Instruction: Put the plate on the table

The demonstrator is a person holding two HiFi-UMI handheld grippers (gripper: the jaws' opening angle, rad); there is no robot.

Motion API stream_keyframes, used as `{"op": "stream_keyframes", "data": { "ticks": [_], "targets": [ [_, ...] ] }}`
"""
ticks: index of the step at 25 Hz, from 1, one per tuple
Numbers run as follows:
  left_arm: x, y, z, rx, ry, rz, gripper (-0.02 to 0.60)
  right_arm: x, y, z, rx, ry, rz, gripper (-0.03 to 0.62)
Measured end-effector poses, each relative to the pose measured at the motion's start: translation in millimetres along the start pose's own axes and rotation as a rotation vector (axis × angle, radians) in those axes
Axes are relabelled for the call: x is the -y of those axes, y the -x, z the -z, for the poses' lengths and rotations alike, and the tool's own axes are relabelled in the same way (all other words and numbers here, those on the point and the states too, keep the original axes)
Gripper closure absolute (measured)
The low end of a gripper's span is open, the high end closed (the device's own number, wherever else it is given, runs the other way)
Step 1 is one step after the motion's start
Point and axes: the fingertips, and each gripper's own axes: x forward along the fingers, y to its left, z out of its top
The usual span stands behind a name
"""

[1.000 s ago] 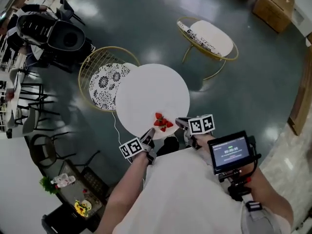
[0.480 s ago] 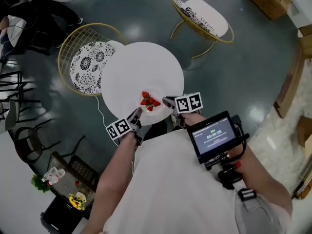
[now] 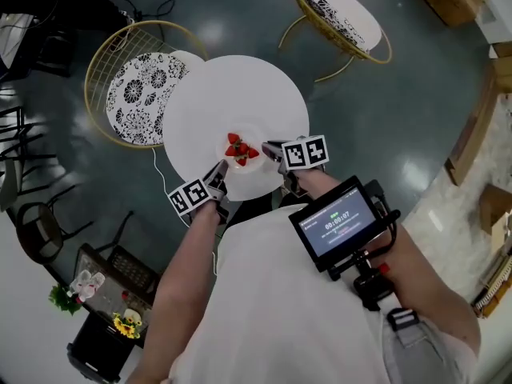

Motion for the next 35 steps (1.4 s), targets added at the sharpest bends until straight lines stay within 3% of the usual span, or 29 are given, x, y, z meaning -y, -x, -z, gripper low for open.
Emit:
{"op": "stream_keyframes", "data": {
  "ticks": [10,21,35],
  "targets": [
    [-43.5,-20.8,-46.1,-0.029,-0.042,-0.052,0.565,14.2,-63.6,-22.5,-0.007,-0.017,0.038,0.572],
    [-30.5,-28.0,-58.8,-0.040,-0.077,-0.098,0.565,14.0,-57.6,-40.7,0.001,0.008,0.081,0.571],
    [-30.8,-55.6,-64.9,-0.154,-0.177,-0.167,0.557,30.4,-52.4,-50.8,0.036,0.020,0.183,0.571]
  ]
}}
